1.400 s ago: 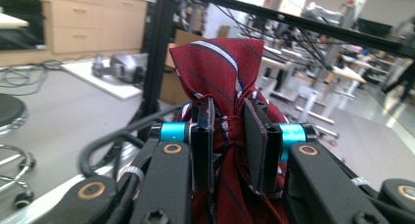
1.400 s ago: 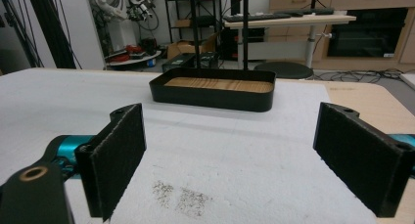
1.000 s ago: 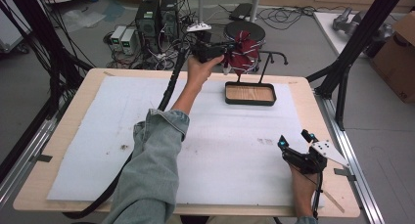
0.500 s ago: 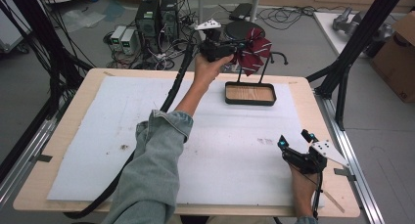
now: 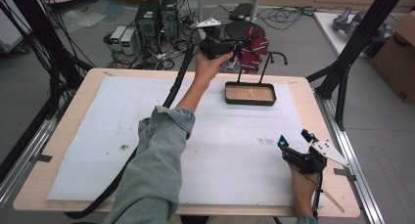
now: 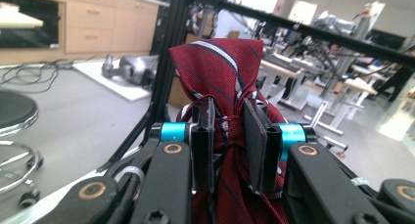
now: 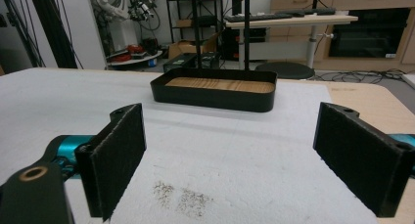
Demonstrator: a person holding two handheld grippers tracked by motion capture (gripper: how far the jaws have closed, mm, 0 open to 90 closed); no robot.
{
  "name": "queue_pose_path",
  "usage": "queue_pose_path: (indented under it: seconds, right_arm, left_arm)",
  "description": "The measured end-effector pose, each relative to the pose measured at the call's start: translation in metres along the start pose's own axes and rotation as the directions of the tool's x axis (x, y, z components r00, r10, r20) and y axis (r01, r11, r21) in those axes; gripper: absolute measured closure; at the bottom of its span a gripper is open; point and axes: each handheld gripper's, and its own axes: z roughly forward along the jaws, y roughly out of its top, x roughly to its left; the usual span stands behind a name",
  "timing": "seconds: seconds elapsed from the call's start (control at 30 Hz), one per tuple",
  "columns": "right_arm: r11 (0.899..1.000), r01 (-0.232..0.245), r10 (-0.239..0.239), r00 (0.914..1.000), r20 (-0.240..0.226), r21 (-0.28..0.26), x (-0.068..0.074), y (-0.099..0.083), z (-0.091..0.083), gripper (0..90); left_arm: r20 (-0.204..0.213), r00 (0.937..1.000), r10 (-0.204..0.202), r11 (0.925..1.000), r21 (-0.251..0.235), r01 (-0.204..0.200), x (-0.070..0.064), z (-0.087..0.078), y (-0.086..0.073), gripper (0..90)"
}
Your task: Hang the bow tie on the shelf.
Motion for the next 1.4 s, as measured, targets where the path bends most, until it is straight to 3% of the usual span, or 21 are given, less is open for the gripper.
queue_pose_path:
  seconds: [0.17,0.6,0.8,1.07,1.17,1.27,1.4]
  right_arm:
    - [1.0,0.004,-0.004,1.0,-0.002,-0.003,0.0,0.0,0.0,11.3]
    - [1.0,0.001,-0.001,1.0,0.0,0.0,0.0,0.0,0.0,11.3]
    - [1.0,-0.002,0.002,1.0,0.001,0.001,0.0,0.0,0.0,11.3]
    - [1.0,0.005,-0.005,1.0,0.0,0.004,0.0,0.0,0.0,11.3]
    - [1.0,0.005,-0.005,1.0,0.0,0.004,0.0,0.0,0.0,11.3]
    - [1.0,0.007,-0.007,1.0,0.001,0.004,0.0,0.0,0.0,11.3]
    - [1.0,0.007,-0.007,1.0,0.003,0.005,0.0,0.0,0.001,11.3]
  left_arm:
    - [-0.034,0.9993,0.014,0.9991,0.041,-0.013,0.008,-0.002,-0.003,74.5]
    - [-0.064,0.9974,0.033,0.9936,0.11,-0.026,0.021,-0.011,-0.007,74.3]
    - [-0.065,0.9968,0.048,0.9871,0.156,-0.037,0.028,-0.02,-0.011,74.3]
    - [-0.063,0.9954,0.073,0.9716,0.23,-0.056,0.035,-0.029,-0.022,74.2]
    - [-0.053,0.9957,0.076,0.97,0.235,-0.061,0.037,-0.031,-0.025,74.2]
    - [-0.051,0.9938,0.099,0.9567,0.28,-0.081,0.04,-0.031,-0.035,74.1]
    - [-0.052,0.9932,0.104,0.9566,0.279,-0.085,0.041,-0.03,-0.04,74.0]
